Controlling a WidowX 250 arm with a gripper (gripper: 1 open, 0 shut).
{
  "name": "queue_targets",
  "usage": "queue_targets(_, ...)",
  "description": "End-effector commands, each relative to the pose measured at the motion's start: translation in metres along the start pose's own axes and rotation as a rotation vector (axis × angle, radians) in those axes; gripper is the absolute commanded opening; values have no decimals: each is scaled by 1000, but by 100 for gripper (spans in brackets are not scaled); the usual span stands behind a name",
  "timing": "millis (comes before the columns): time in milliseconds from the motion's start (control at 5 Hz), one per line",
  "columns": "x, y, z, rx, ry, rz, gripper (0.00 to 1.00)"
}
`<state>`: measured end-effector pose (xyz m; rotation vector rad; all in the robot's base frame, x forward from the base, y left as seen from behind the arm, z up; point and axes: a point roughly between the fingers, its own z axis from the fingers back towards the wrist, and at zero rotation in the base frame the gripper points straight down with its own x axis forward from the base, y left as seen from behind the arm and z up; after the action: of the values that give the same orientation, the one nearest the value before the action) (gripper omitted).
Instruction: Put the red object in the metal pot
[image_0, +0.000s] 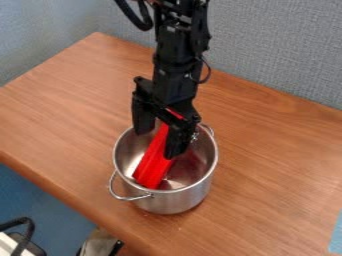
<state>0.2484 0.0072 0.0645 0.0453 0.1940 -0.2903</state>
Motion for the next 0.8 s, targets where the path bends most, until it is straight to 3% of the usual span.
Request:
queue_targets(0, 2, 6, 21, 34, -66, 9, 100)
queue_targets(600, -1, 7, 42, 51, -92, 31, 100)
